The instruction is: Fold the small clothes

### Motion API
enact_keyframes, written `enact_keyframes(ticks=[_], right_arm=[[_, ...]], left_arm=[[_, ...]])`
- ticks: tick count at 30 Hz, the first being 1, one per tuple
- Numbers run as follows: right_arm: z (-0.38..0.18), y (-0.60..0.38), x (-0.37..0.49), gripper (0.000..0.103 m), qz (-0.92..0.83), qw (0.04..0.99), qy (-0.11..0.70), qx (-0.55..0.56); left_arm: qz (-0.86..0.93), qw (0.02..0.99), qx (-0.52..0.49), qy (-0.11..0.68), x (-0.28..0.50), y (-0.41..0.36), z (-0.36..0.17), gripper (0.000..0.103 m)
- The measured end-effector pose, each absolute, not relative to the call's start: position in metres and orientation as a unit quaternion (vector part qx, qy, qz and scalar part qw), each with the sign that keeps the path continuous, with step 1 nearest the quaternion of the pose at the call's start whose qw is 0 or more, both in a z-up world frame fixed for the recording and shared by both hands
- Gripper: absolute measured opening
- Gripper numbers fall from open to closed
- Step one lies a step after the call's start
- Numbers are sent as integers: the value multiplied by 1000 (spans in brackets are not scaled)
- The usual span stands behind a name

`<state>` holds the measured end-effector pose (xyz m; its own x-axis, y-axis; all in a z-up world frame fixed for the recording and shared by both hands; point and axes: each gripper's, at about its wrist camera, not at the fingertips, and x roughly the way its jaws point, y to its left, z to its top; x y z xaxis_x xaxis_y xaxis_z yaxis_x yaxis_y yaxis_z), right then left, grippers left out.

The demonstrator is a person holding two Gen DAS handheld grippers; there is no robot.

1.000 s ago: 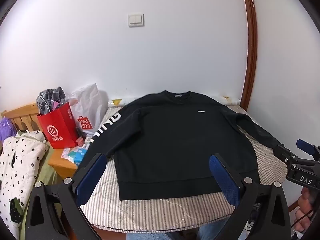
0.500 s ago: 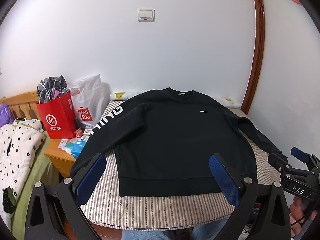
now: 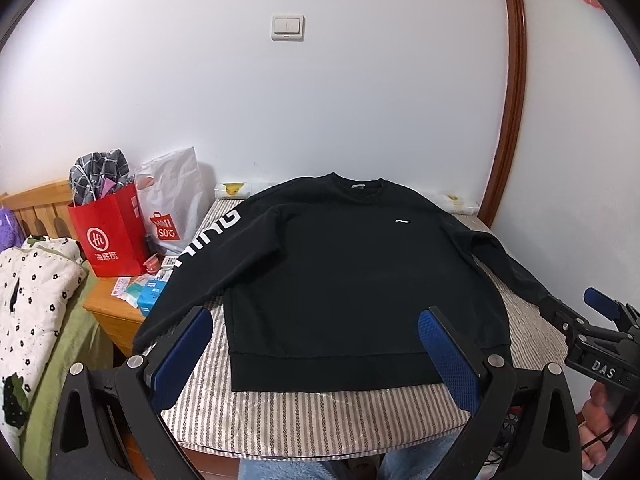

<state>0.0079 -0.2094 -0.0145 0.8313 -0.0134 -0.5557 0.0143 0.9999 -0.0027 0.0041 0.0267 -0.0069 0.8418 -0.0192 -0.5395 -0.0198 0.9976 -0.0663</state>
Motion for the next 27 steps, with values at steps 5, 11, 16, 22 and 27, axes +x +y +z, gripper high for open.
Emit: enact_keyframes(ticks=[5,11,16,22,27], right_arm=[[-15,-210,10,103,-9,957,290,-2],[-19,-211,11,103,-19,955,294,-7],[-23,-211,19,103,-25,952,303,-12],[-26,-207,31,103,-51,948,312,-39],[-26,-208,43,103,-76,946,313,-43]], left_arm=[[0,963,-41,268,-1,27,-3,103],[-2,962,-45,270,4,25,-6,103],[-12,961,-46,274,12,24,-8,103],[-22,957,-53,283,28,29,-11,103],[-13,957,-51,287,45,31,-14,103]])
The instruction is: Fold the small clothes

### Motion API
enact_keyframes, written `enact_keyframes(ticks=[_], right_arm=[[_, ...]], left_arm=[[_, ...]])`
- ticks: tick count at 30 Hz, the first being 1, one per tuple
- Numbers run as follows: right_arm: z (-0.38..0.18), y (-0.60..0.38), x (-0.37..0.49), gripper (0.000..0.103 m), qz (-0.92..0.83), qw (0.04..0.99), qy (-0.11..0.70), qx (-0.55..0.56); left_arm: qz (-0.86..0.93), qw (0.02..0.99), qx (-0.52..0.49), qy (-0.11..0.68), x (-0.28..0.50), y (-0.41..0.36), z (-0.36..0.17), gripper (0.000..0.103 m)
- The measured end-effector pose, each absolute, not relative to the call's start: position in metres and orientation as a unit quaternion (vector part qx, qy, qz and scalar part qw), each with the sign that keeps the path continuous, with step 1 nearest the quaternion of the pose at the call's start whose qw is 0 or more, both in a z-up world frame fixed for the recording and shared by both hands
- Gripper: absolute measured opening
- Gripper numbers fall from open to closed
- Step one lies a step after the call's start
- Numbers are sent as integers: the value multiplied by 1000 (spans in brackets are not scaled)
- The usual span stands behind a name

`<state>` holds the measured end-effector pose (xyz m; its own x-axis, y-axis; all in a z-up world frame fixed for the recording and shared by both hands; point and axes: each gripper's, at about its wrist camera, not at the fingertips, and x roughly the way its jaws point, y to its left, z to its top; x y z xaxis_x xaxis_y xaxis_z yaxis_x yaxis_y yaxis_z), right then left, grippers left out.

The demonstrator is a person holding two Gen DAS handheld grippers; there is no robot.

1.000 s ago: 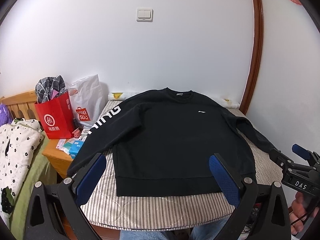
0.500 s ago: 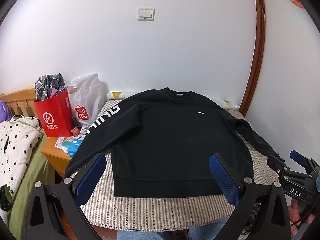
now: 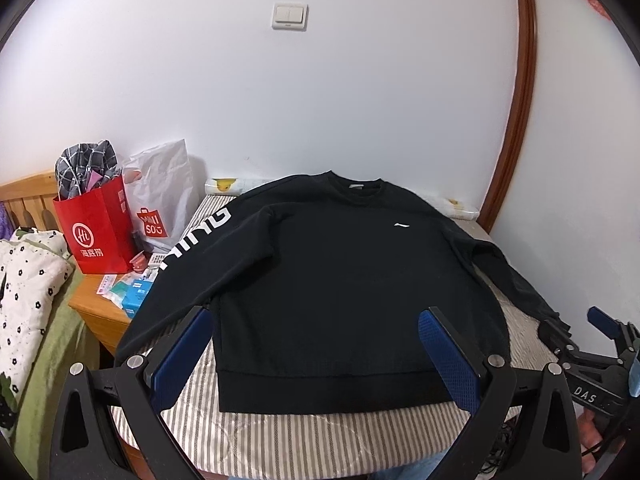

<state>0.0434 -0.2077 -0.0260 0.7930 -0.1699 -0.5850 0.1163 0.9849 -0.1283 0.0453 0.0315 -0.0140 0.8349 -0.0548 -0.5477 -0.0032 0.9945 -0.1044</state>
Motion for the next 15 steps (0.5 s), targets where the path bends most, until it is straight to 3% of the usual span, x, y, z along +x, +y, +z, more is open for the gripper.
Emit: enact_keyframes(ticks=[9,15], right_arm=[[-42,-219,80,103,-98,945,309,-41],[-67,-240,109,103,-67,947,314,23]], left_arm=[[-8,947,-54,315,82,55,-45,103],[20,921,-141,362,113,105,-103,103]])
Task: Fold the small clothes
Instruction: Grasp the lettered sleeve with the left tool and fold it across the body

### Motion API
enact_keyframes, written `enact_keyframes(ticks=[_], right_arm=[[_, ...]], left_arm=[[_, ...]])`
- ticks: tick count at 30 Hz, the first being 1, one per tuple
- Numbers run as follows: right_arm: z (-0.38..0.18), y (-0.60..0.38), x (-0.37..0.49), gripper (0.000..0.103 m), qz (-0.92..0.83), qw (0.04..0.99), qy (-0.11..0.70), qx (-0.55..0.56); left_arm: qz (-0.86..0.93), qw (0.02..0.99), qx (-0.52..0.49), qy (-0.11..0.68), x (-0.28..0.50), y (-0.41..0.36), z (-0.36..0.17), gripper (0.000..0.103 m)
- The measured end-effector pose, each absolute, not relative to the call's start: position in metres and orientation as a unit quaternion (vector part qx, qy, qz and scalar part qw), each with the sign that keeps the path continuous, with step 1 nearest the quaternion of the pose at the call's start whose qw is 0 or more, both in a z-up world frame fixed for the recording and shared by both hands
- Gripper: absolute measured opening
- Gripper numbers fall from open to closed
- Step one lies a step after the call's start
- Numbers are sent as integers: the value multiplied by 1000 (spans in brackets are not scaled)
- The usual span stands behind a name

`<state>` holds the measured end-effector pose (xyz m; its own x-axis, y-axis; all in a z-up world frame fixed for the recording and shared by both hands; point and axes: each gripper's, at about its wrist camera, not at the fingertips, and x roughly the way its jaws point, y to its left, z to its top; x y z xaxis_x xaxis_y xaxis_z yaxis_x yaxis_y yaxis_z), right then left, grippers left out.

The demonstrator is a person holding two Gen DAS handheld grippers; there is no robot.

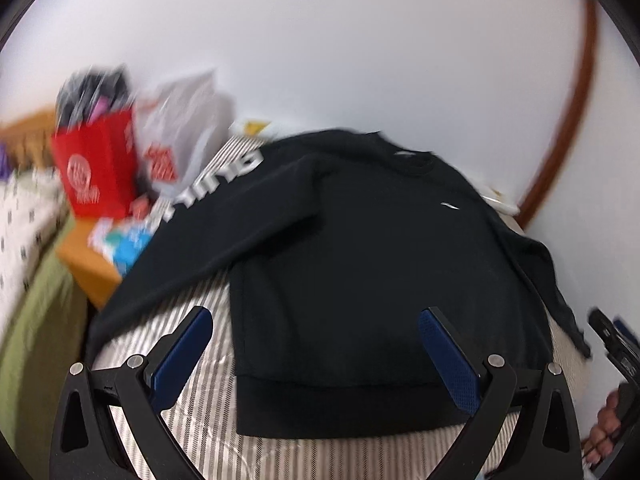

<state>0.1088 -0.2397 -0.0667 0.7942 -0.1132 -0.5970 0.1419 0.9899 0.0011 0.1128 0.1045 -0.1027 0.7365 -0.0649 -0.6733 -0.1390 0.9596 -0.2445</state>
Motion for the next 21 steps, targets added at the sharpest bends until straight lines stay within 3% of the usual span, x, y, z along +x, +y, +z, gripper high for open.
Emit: enact_keyframes(ticks=[5,14,21], right_arm=[[-89,-250,131,103,-57,938,333,76],[-127,-223,172,102,-69,922,381,-26],[-139,-210,198,102,-72,907,412,-56]], left_arm=[[45,888,-236,392,135,149,-155,98],[25,857,-349,377,162,180,-195,90],[51,839,-416,347,182,205,-209,79]])
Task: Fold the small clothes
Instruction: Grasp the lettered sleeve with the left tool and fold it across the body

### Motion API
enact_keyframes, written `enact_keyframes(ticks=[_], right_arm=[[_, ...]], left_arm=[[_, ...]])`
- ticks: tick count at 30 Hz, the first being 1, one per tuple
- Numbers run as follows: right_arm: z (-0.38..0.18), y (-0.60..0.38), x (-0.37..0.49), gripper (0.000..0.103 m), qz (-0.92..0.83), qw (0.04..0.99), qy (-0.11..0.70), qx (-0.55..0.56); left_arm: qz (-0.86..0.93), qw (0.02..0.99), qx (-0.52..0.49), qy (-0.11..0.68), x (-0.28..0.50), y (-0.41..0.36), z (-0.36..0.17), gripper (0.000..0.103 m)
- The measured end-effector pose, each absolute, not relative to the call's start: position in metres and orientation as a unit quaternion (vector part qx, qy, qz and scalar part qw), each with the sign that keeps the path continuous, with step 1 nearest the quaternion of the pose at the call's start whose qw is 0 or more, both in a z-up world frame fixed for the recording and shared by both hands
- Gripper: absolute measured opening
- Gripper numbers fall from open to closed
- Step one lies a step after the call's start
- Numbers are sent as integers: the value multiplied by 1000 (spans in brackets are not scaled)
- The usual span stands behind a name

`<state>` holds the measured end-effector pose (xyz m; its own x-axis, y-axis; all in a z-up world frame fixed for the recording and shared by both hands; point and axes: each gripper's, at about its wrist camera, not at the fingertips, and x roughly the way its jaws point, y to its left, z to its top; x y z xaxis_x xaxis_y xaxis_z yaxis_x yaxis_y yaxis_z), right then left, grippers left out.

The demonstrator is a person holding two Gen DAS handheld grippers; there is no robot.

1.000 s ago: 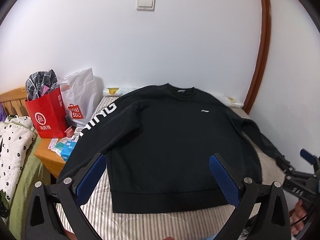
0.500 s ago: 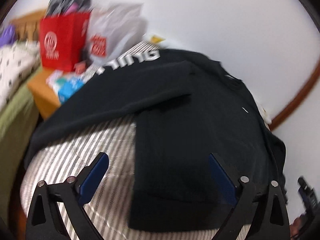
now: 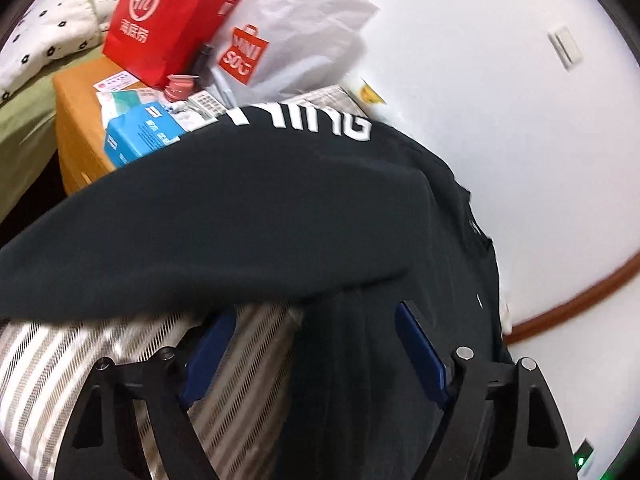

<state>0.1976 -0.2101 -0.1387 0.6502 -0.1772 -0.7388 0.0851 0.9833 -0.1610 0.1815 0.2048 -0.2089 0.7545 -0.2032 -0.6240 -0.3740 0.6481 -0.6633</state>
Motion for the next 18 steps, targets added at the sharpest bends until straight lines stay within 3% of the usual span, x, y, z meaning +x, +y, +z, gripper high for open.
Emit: enact_keyframes(ticks=[2,5,8,9,10,18], right_arm=[[-140,-207,202,102,-69,906,414,-57],[-143,-206,208,102,-58,904,420,-49],[-145,-208,210,102,-51,904,422,-41],[-146,-208,210,102,-51,904,421,-44],[-146,-209,211,102,-53,905,421,-47],[-147,-232,207,102,-14,906,424,15]], left_arm=[[58,838,-420,345,187,208,-209,75],[80,836,-415,350,198,216,-211,59],[110,840,-381,371,211,220,-208,33],[116,841,-368,379,214,221,-207,18],[127,848,-342,385,218,219,-201,14],[133,912,-209,325,236,191,-115,7]])
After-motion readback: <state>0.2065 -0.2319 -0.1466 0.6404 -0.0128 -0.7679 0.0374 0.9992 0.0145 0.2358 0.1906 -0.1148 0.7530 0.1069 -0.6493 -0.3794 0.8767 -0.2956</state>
